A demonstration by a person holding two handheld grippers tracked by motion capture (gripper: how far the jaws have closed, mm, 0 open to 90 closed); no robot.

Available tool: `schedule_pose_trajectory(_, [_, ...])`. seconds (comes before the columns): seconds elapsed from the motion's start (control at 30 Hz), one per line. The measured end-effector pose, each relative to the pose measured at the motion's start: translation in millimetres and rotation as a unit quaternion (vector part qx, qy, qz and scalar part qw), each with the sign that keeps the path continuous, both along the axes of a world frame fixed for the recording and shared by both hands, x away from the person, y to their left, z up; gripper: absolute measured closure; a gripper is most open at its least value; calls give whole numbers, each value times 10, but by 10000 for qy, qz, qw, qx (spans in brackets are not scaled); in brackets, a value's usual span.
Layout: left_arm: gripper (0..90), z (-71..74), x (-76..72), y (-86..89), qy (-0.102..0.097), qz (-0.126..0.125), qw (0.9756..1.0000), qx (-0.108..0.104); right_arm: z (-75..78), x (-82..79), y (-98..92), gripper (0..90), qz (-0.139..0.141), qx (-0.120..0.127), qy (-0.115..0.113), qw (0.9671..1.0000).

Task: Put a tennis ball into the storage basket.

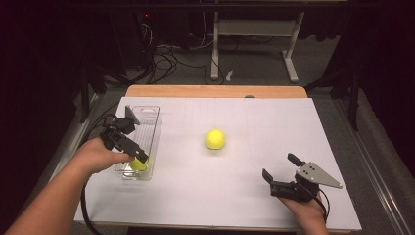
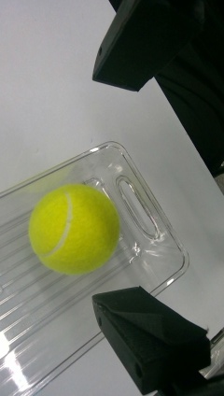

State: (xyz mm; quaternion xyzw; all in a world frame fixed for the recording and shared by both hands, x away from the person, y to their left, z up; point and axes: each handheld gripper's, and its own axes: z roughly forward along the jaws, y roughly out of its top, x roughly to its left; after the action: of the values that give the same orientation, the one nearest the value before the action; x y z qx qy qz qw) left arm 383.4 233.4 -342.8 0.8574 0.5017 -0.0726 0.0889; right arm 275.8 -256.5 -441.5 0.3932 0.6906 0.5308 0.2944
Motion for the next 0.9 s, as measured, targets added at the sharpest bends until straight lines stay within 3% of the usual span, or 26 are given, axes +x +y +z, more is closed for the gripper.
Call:
schedule_pose_trajectory(0.13, [7,7,9,-11,-60,62,10000,-37,-2,4,-8,2,-11,6,6,10000])
schedule_pose_trajectory(0.5, [7,-14,-1,-99,-82,-115,9998,-109,-1,4,-9,2,-11,6,7,10000])
schedule_pose_trajectory(0.8, [7,-30,-28,-280,-81,-277,9995,-101,-3,6,-6,2,-15,4,6,10000])
schedule_pose_trajectory(0.9, [7,-14,-60,-378,-108,-451,9988,-146,-3,7,-6,2,-16,5,6,10000])
